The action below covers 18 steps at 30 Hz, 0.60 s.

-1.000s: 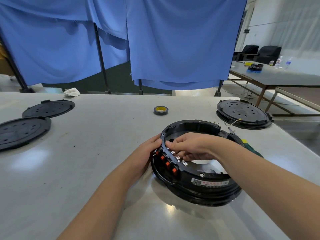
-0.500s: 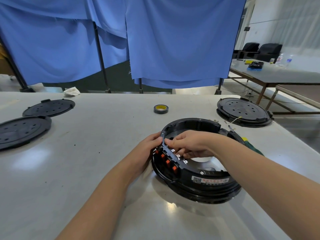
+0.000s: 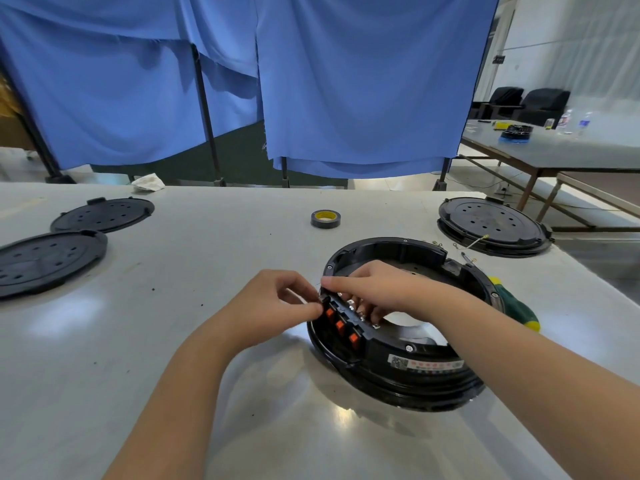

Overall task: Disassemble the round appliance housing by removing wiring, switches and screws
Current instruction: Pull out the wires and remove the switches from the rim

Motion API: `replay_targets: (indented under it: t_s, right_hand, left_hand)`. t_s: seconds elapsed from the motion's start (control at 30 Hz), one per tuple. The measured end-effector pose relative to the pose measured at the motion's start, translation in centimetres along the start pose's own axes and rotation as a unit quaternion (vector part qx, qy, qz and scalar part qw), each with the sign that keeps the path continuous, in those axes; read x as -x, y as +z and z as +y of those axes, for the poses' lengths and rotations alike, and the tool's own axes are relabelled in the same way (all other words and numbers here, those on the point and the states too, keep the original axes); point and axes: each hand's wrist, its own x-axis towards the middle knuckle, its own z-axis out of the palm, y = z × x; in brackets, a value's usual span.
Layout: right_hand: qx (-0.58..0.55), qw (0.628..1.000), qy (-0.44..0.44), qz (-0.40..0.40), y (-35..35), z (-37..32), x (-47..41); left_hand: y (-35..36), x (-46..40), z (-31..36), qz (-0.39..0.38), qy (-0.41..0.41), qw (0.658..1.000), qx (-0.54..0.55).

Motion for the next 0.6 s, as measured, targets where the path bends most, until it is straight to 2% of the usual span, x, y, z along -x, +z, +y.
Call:
replay_targets:
  t_s: [0.17, 0.33, 0.5, 0.6]
  right_hand:
    - [0.056, 0.998, -0.029, 0.002, 0.2, -0.1, 0.0]
    - [0.095, 0.995, -0.03, -0.01, 0.4, -0.6, 0.6]
    - [0.138, 0.987, 0.056, -0.061, 0.2, -2.9, 1.0]
    - [0.122, 0.982, 0.106, -0.096, 0.8, -4.0, 1.1]
  left_hand:
    - [0.9, 0.1, 0.0, 0.026, 0.034, 0.995, -0.089]
    - [1.1, 0.2, 0.2, 0.041, 0.059, 0.989, -0.127]
    - [1.3, 0.3, 0.4, 0.041, 0.075, 0.987, -0.134]
    - [1.3, 0.3, 0.5, 0.04, 0.076, 0.988, -0.126]
